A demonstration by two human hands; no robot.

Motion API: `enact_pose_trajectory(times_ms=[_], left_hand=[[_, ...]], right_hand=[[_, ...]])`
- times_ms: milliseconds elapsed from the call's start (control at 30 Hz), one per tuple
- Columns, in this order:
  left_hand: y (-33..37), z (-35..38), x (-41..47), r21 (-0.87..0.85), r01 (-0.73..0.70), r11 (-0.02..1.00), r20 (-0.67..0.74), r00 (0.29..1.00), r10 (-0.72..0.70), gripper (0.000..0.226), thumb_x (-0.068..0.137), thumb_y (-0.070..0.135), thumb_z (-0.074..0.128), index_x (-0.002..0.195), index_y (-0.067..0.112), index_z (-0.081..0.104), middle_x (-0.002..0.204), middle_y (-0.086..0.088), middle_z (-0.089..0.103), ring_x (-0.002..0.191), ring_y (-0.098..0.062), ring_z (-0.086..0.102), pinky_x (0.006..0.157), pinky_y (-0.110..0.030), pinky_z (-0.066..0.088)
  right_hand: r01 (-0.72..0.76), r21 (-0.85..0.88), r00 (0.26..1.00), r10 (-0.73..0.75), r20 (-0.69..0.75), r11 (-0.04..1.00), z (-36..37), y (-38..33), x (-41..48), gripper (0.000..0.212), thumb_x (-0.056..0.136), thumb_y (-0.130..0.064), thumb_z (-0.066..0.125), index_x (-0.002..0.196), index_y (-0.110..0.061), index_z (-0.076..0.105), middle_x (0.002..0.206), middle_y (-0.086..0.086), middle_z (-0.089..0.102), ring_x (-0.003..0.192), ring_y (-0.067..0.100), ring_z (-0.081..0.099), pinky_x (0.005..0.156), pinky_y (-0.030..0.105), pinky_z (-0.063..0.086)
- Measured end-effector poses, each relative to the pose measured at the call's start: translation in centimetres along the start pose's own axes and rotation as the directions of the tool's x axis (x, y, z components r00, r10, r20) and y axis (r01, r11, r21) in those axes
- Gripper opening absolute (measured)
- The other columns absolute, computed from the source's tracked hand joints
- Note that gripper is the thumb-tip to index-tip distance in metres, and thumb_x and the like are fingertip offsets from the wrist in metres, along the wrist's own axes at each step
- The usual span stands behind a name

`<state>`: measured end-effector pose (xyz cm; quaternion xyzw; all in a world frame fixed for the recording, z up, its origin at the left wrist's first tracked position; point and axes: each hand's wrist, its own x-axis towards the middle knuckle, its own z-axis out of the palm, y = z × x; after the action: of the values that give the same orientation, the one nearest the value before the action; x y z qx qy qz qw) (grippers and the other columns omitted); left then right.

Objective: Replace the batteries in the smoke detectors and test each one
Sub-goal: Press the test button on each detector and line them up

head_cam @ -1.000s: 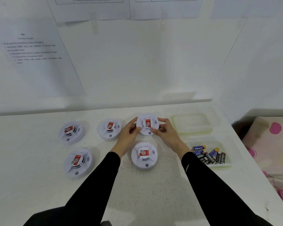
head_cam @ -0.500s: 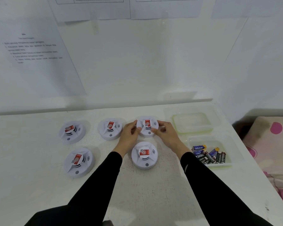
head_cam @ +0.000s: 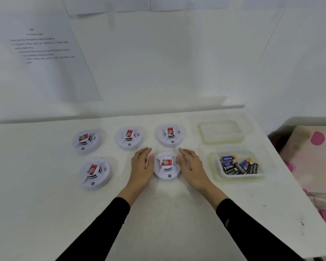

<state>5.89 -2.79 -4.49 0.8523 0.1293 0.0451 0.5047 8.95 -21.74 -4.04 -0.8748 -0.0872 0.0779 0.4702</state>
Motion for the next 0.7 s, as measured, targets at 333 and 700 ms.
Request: enact_pose_trajectory(times_ms=[333, 700], left_hand=[[-2.1, 1.2, -2.7, 0.134, -0.144, 0.98, 0.026, 0.99, 0.142, 0.049, 0.101, 0.056, 0.035, 0.138, 0.03, 0.055, 0.141, 0.009, 0.054, 0.138, -0.015, 0.038, 0.12, -0.043, 0.023], [-1.0, 0.7, -4.8, -0.003, -0.22, 0.975, -0.035, 0.975, 0.22, 0.036, 0.1, 0.045, 0.046, 0.135, 0.041, 0.053, 0.124, 0.036, 0.056, 0.113, 0.023, 0.048, 0.122, -0.036, -0.004]], right_hand=[[0.001, 0.007, 1.0, -0.001, 0.022, 1.0, 0.5, 0.1, -3.5, 0.075, 0.086, -0.043, 0.068, 0.148, -0.031, 0.028, 0.144, -0.016, 0.037, 0.132, -0.001, 0.028, 0.108, 0.02, 0.005], [0.025, 0.093, 0.999, -0.027, 0.021, 0.995, 0.1, -0.6, -4.7, 0.065, 0.085, -0.033, 0.072, 0.137, -0.043, 0.035, 0.125, -0.036, 0.045, 0.116, -0.028, 0.029, 0.116, 0.033, 0.011]])
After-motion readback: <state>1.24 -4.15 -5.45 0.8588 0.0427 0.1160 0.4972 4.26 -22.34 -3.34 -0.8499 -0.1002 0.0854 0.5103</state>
